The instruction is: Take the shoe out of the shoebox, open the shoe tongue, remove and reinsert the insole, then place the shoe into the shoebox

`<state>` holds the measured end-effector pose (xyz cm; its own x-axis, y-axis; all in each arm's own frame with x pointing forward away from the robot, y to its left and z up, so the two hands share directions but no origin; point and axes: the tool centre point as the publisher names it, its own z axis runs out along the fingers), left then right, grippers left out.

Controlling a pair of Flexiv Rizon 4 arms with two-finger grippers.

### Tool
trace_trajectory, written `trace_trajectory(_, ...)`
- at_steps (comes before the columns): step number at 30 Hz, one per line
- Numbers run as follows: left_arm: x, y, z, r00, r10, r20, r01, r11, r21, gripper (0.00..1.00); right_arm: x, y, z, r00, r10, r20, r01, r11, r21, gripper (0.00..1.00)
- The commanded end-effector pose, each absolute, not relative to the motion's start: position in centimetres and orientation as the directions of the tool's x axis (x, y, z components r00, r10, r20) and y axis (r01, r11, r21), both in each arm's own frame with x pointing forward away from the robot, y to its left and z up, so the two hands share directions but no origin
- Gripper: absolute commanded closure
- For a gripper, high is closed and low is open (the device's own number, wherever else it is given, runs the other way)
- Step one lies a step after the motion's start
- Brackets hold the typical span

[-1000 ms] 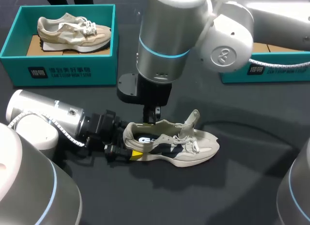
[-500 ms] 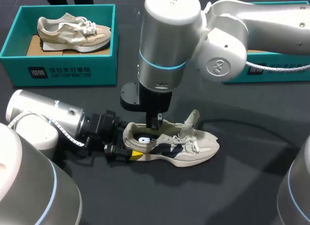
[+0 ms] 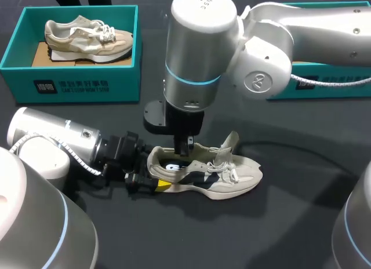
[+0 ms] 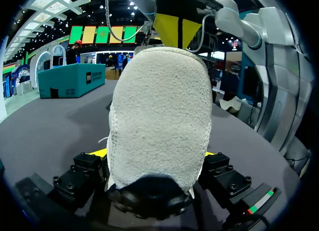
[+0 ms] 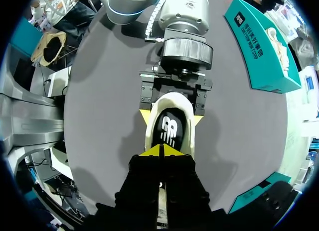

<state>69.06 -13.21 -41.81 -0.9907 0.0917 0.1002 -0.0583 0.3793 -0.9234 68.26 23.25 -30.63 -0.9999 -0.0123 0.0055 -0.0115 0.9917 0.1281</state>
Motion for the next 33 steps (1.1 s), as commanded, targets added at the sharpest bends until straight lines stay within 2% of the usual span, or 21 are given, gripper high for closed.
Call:
trace_trajectory(1,69.3,-13.1,-42.0,-0.991,0.092,0.102,-0.059,0.382,-0.922,1.00,68.4,24.0,-32.0,-1.000,-0.014,-0.011,-0.015,0.995,0.103,1.00)
trace_trajectory(15,69.3,-13.1,-42.0,-0.991,0.092,0.102,-0.059,0.382,-0.922,1.00,68.7,24.5,-36.0,-0.999,-0.029,-0.028,-0.031,0.997,0.075,1.00)
trace_trajectory(33,69.3,-13.1,-42.0,-0.991,0.092,0.102,-0.059,0.382,-0.922,1.00,69.1,19.6,-37.6,-0.995,0.097,-0.031,0.096,0.995,0.024,1.00)
